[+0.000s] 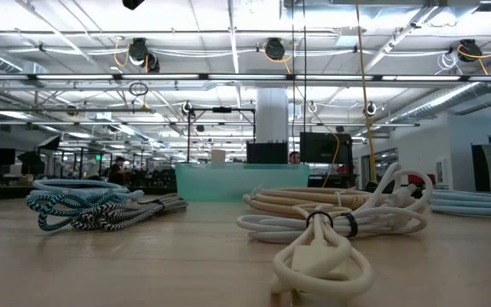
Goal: Pick & Place USB Port
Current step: Put the bottom blue charger cable into the orange bin
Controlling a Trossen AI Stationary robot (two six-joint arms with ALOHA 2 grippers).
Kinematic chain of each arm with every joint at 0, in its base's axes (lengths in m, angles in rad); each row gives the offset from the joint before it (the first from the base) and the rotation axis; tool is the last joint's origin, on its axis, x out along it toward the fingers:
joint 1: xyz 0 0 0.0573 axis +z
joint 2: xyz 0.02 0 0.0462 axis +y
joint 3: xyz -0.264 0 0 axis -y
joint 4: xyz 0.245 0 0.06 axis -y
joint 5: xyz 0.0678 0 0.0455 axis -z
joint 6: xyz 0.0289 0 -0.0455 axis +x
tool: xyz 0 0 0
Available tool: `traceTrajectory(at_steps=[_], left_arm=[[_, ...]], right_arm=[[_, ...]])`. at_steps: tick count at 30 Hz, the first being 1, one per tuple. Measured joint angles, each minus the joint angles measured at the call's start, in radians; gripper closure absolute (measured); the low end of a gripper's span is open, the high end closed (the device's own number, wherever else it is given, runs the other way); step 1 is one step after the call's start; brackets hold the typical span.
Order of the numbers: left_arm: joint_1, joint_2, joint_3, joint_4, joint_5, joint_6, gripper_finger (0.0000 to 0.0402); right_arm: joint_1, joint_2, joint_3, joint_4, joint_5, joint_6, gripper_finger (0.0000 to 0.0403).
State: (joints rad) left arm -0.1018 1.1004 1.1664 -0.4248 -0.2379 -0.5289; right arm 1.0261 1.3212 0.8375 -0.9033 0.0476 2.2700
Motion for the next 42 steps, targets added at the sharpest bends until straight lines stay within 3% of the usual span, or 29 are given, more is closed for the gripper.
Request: traceTrajectory(at_steps=[15, 22, 34, 42], left_arm=[[0.012, 0.0, 0.0, 0.01, 0.0, 0.01, 0.0284], [0.012, 0.0, 0.0, 0.009, 0.0, 0.01, 0.0284], [0.012, 0.0, 0.0, 0.007, 0.0, 0.004, 0.0284], [0.012, 0.0, 0.0, 0.007, 0.0, 0.008, 0.0284]], right_arm=[[-0.038, 0.177, 0.001, 0.209, 0.004, -0.006, 0.0403], [-0.069, 0.187, 0.001, 0.235, 0.082, -0.011, 0.0403], [-0.084, 0.188, 0.001, 0.245, 0.104, -0.02, 0.0402], [-0.084, 0.189, 0.0, 0.247, 0.079, -0.037, 0.035]])
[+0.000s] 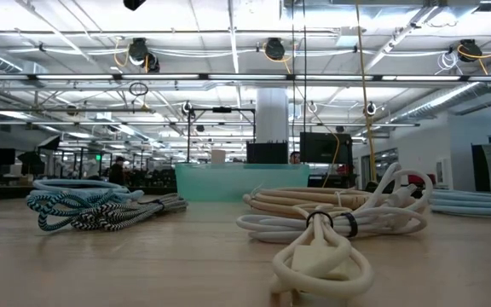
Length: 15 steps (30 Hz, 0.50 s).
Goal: Pick & Place USB Port
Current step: Put the bottom blue charger cable into the orange bin, then put the brown display cable into the blue bin
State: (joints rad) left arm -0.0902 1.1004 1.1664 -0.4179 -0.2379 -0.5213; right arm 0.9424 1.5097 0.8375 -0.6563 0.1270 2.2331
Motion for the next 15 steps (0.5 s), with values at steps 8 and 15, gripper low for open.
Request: traceTrajectory(at_steps=[8, 15], left_arm=[[0.0, 0.0, 0.0, 0.0, 0.0, 0.007, 0.0284], [0.0, 0.001, 0.0, -0.001, 0.0, 0.012, 0.0284]], right_arm=[[0.0, -0.037, 0.0, -0.036, -0.027, -0.001, 0.0305], [-0.01, -0.173, 0.0, -0.086, -0.008, -0.055, 0.0308]])
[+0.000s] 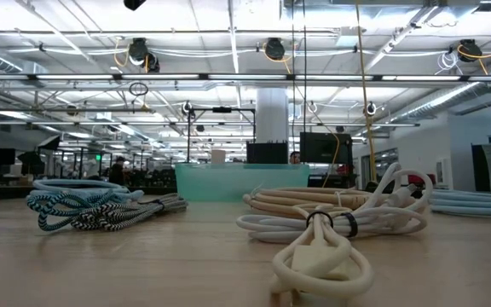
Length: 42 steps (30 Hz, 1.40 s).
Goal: Pick & Place USB Port
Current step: Put the brown display cable into the blue bin
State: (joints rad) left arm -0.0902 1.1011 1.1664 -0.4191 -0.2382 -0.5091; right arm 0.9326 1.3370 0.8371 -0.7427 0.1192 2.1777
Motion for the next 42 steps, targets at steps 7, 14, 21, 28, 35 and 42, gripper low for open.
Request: traceTrajectory(at_steps=[7, 14, 21, 28, 35, 42], left_arm=[[0.0, 0.0, 0.0, -0.005, 0.0, 0.007, 0.0284], [0.0, 0.0, 0.0, -0.005, 0.0, 0.008, 0.0284], [0.0, 0.0, 0.0, -0.005, 0.001, 0.012, 0.0284], [0.042, 0.0, 0.0, -0.005, 0.09, 0.05, 0.0284], [0.135, 0.0, 0.0, -0.005, 0.257, 0.109, 0.0284], [0.195, 0.0, 0.0, -0.015, 0.348, 0.189, 0.0284]], right_arm=[[-0.012, -0.175, 0.0, 0.045, 0.226, -0.08, 0.0309], [-0.056, -0.316, 0.0, 0.19, 0.691, -0.263, 0.0309], [-0.196, -0.372, 0.0, 0.422, 0.851, -0.678, 0.0309], [-0.395, -0.374, 0.0, 0.742, 0.81, -1.058, 0.0309], [-0.595, -0.373, 0.0, 0.856, 0.645, -1.242, 0.0309], [-0.785, -0.304, 0.0, 0.827, 0.445, -1.259, 0.0309]])
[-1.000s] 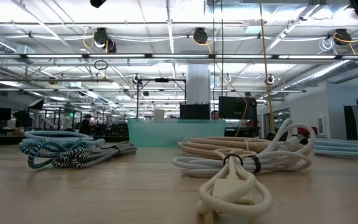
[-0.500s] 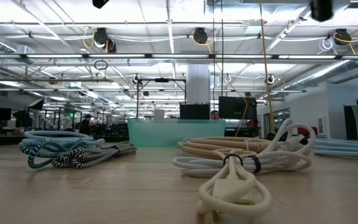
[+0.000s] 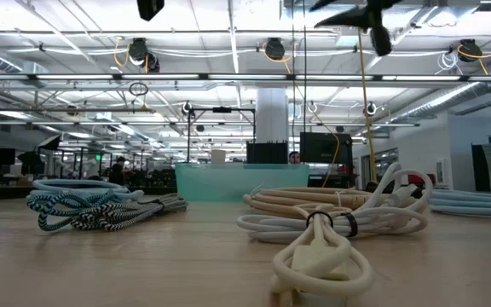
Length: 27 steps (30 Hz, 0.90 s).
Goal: Pick & Place USB Port
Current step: Put the brown display cable into the blue bin
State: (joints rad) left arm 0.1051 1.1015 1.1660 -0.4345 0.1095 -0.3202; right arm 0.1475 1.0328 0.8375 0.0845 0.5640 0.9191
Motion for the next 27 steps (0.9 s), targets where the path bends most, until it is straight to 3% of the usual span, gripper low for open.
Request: traceTrajectory(at_steps=[7, 12, 21, 27], left_arm=[[0.043, 0.0, 0.0, -0.019, 0.043, 0.022, 0.0284], [0.047, 0.0, 0.0, -0.06, 0.048, 0.042, 0.0284], [0.047, 0.0, 0.0, -0.151, 0.048, 0.078, 0.0284], [0.047, 0.0, 0.0, -0.161, 0.048, 0.099, 0.0284]], right_arm=[[-0.143, 0.173, 0.0, 0.001, -0.337, 0.075, 0.0309], [-0.135, 0.34, 0.0, 0.013, -0.589, 0.151, 0.0309], [0.016, 0.466, 0.025, -0.046, -0.618, 0.204, 0.0309], [0.071, 0.475, 0.231, -0.574, -0.476, 0.146, 0.0309]])
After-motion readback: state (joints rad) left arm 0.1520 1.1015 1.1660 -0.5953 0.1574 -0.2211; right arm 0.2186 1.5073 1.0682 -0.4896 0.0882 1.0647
